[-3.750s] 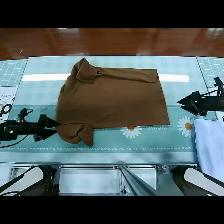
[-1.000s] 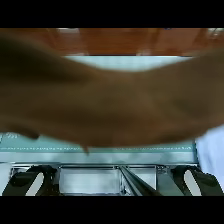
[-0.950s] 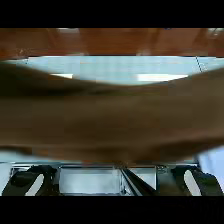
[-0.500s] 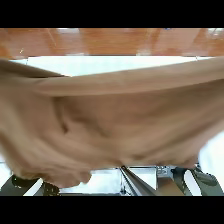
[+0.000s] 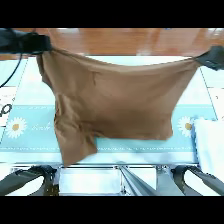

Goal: Fold the shirts.

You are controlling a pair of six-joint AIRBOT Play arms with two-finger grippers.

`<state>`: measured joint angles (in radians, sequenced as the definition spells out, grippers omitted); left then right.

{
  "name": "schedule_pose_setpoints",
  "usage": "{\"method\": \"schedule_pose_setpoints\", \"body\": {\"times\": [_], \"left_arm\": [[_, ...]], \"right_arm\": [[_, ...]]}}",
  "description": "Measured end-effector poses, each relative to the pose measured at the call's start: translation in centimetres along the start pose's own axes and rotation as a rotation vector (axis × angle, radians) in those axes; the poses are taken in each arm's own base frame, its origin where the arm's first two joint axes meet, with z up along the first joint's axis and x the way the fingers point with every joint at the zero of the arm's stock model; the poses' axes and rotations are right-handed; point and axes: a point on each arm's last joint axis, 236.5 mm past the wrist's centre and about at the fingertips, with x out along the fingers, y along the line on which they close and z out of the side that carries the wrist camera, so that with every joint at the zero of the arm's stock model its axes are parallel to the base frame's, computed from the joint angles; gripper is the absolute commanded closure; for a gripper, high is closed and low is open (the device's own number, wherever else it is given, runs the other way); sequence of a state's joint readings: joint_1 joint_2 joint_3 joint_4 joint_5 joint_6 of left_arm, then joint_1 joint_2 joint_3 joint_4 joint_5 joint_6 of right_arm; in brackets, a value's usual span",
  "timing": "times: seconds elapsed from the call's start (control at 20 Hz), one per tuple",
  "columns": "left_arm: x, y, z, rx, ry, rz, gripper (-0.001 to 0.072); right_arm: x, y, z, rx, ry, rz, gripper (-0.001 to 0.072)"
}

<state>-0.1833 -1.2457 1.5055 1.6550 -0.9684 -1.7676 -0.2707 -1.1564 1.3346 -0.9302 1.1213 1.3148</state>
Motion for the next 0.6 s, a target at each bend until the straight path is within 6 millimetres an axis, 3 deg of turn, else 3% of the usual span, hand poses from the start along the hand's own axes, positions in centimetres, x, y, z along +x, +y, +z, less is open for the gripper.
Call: {"method": "schedule_pose_setpoints", "body": {"times": [0.15,0.3,0.45,0.6], "left_arm": [[7.5,2.4,-1.0,-0.116,0.022,0.008,0.0692],[12.9,4.0,-2.9,-0.22,0.055,-0.003,0.0692],[16.4,5.0,-5.0,-0.288,0.098,-0.006,0.0692],[18.1,5.5,-6.6,-0.317,0.135,-0.003,0.0692]], "right_arm": [[7.1,-3.3,0.8,0.095,0.029,0.045,0.0691],[12.6,-6.1,1.0,0.181,0.055,0.075,0.0691],[16.2,-7.6,0.5,0.229,0.079,0.092,0.0691],[18.2,-8.4,-0.2,0.249,0.095,0.094,0.0691]]}}
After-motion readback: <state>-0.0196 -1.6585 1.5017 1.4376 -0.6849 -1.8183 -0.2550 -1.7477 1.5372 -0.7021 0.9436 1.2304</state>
